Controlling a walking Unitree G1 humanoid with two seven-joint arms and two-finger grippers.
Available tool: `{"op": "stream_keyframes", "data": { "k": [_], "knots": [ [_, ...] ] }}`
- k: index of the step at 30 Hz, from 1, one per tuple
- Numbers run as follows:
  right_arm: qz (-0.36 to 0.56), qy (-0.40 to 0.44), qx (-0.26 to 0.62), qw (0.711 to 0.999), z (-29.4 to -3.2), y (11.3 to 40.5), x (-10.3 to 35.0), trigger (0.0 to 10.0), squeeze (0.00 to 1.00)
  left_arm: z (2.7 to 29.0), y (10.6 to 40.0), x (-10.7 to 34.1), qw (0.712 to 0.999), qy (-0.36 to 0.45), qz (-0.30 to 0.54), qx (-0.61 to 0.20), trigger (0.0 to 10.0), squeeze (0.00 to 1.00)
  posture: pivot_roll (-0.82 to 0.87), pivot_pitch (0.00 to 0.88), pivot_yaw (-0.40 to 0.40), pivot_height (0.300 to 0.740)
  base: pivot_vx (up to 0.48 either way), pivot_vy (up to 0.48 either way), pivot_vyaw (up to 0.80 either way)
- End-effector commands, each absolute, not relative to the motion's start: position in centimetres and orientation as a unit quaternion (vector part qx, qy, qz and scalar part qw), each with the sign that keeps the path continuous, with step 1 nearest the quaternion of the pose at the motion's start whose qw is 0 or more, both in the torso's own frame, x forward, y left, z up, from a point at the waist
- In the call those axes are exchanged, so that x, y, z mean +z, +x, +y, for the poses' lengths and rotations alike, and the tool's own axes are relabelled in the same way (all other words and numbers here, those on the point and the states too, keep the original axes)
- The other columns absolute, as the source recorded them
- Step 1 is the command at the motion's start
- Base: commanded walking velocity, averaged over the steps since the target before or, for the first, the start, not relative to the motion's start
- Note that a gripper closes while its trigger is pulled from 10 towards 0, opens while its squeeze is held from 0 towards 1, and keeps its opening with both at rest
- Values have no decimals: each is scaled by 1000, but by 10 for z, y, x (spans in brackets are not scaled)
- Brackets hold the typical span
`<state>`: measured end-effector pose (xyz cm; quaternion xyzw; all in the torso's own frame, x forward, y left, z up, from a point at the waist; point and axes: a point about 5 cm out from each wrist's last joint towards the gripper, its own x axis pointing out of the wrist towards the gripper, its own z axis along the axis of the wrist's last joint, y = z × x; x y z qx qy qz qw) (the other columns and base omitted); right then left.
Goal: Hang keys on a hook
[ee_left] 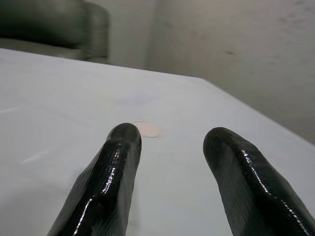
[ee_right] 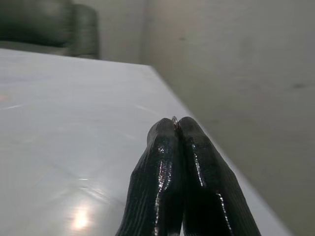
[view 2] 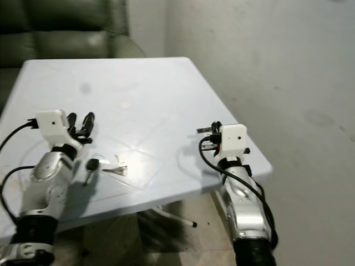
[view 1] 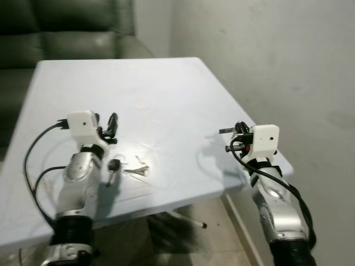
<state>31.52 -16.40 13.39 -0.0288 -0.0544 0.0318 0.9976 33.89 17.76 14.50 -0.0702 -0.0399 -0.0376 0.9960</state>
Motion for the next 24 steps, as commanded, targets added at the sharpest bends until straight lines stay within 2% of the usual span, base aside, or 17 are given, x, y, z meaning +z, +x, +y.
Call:
{"op": "stream_keyframes", "data": {
  "k": [1, 16, 22, 24],
  "knots": [
    [-58, -30, 32, 997, -164, 317, 137, 10000, 0, 182, 341, 147, 997, -62, -36, -29, 10000, 0, -98, 0, -57, 740, 0, 0, -731],
    [-55, -34, 32, 997, -164, 316, 136, 10000, 0, 178, 342, 148, 996, -57, -45, -41, 10000, 0, -101, 0, -53, 740, 0, 0, -732],
    [-54, -34, 33, 997, -163, 316, 136, 10000, 0, 179, 342, 146, 997, -61, -41, -37, 10000, 0, -98, 0, -56, 740, 0, 314, -731],
    [-52, -36, 34, 997, -163, 315, 134, 10000, 0, 180, 341, 146, 997, -56, -43, -35, 10000, 0, -97, 0, -58, 740, 0, 0, -731]
  ]
}}
